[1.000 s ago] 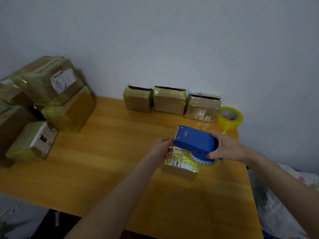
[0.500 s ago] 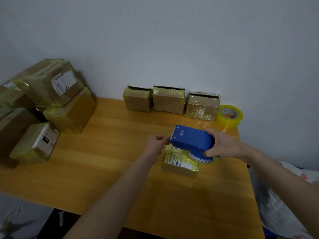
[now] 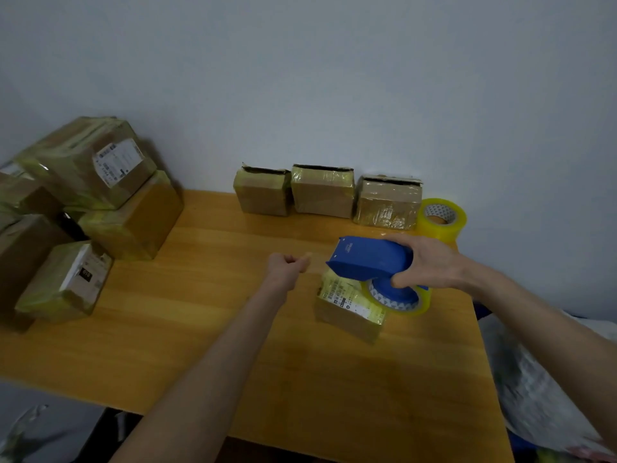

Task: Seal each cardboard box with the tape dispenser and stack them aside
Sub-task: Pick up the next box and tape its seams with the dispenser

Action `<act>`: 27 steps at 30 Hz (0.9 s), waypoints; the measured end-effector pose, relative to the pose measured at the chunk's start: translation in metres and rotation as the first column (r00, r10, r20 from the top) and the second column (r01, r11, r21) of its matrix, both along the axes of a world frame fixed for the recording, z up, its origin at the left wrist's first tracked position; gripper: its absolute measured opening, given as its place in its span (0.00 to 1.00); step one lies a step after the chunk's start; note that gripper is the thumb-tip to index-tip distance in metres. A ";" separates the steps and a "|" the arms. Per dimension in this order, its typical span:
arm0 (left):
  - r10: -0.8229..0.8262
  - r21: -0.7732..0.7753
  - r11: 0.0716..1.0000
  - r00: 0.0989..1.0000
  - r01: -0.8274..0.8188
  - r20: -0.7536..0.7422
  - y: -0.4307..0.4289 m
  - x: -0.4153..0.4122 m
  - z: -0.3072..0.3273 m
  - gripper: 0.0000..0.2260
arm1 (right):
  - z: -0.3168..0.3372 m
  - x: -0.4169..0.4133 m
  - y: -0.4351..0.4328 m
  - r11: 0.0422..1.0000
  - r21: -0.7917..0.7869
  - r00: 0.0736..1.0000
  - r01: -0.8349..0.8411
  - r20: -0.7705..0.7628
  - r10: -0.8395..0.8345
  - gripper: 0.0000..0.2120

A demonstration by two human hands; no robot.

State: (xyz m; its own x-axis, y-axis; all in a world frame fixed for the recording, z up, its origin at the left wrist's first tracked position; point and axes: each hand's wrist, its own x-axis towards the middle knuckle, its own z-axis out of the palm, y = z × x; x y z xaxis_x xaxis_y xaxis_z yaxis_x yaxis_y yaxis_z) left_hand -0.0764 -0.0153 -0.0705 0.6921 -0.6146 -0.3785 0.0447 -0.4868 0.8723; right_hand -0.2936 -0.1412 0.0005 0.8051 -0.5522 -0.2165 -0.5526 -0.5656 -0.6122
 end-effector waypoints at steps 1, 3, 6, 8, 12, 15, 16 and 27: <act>-0.009 0.001 1.000 1.000 0.009 0.013 -0.003 0.002 0.000 0.09 | 0.002 -0.001 0.000 1.000 -0.010 1.000 0.012 0.007 -0.012 0.28; -0.040 0.017 0.999 0.998 0.039 0.047 -0.008 0.002 0.000 0.10 | 0.001 -0.002 0.001 1.000 -0.018 1.000 0.024 0.018 -0.024 0.28; -0.053 0.035 0.998 0.995 0.051 0.085 -0.014 0.006 -0.002 0.11 | 0.000 -0.007 0.003 0.999 0.007 0.999 0.037 0.021 -0.037 0.27; -0.051 0.046 0.998 0.993 0.046 0.105 -0.016 0.011 -0.004 0.11 | -0.001 -0.010 0.004 0.999 0.007 0.999 0.039 0.012 -0.039 0.27; -0.110 0.080 0.992 0.985 0.100 0.135 -0.020 0.013 -0.014 0.11 | -0.005 -0.013 0.004 0.998 -0.028 0.998 0.053 -0.029 -0.054 0.28; -0.132 0.104 0.988 0.978 0.116 0.159 -0.020 0.010 -0.023 0.10 | -0.010 -0.012 0.007 0.996 -0.058 0.994 0.063 -0.084 -0.067 0.31; -0.129 0.107 0.988 0.978 0.113 0.161 -0.020 0.009 -0.027 0.11 | -0.012 -0.011 0.007 0.996 -0.061 0.993 0.067 -0.095 -0.072 0.31; -0.198 0.196 0.965 0.973 0.172 0.118 -0.025 0.008 -0.052 0.15 | -0.016 0.005 0.008 0.996 -0.032 0.974 0.086 -0.207 -0.091 0.28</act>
State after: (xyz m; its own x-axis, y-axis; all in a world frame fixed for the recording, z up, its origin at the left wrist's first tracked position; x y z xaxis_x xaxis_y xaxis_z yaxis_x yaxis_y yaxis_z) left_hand -0.0682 -0.0406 -0.1227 0.6253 -0.6656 -0.4075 -0.1732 -0.6275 0.7591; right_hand -0.2882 -0.1331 -0.0158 0.6916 -0.6258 -0.3607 -0.7147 -0.5209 -0.4667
